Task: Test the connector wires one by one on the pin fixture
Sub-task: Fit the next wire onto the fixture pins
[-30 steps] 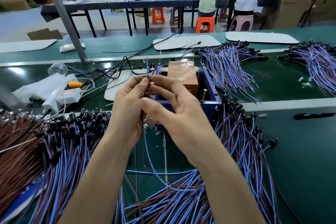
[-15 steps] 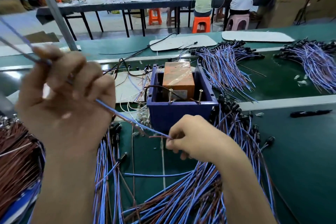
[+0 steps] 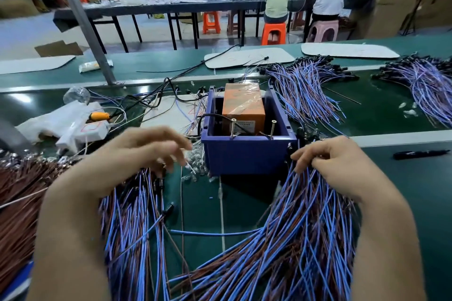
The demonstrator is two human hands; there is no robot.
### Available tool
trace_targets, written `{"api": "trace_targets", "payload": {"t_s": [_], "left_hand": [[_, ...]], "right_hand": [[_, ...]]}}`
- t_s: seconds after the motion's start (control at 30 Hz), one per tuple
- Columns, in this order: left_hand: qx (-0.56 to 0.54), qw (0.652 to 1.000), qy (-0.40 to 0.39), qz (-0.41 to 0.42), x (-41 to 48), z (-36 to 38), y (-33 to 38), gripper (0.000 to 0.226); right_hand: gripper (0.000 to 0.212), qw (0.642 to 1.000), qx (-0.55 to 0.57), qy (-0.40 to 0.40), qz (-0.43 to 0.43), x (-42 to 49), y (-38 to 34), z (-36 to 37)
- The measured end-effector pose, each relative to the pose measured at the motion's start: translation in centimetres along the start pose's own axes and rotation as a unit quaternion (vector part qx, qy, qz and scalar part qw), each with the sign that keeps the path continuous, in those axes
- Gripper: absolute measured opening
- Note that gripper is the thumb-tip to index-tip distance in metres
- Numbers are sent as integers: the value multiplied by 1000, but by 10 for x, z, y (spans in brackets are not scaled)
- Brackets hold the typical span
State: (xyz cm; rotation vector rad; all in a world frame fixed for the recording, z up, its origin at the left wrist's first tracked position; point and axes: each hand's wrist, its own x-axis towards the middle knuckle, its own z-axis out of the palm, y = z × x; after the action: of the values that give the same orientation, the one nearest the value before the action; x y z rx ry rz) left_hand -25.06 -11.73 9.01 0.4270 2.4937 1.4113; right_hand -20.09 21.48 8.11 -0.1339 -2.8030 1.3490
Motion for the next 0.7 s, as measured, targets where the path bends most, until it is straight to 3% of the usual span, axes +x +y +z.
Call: {"api": "trace_targets", "payload": {"t_s": [0.13,0.2,0.4,0.5,0.6,0.7], "left_hand": [[127,969,-5,-209,10,1,-27,8],[163,949,-31,-267,18,11,-33,4],[280,914,-118,-268,34,39,-45,26],[293,909,-144,-259,33,37,-44,19],[238,939,-119,-220,29,35,-33,5],[139,984,-40,-106,22,30,-12,7]], "right_hand": [[57,1000,8,16,23,7,14,2],[56,999,15,26,31,8,18,2],[53,998,28,48,36,8,20,3],[52,997,31,55,34,9,21,4],[46,997,62,47,22,7,17,2],[32,985,171,-6,26,5,1,7]]}}
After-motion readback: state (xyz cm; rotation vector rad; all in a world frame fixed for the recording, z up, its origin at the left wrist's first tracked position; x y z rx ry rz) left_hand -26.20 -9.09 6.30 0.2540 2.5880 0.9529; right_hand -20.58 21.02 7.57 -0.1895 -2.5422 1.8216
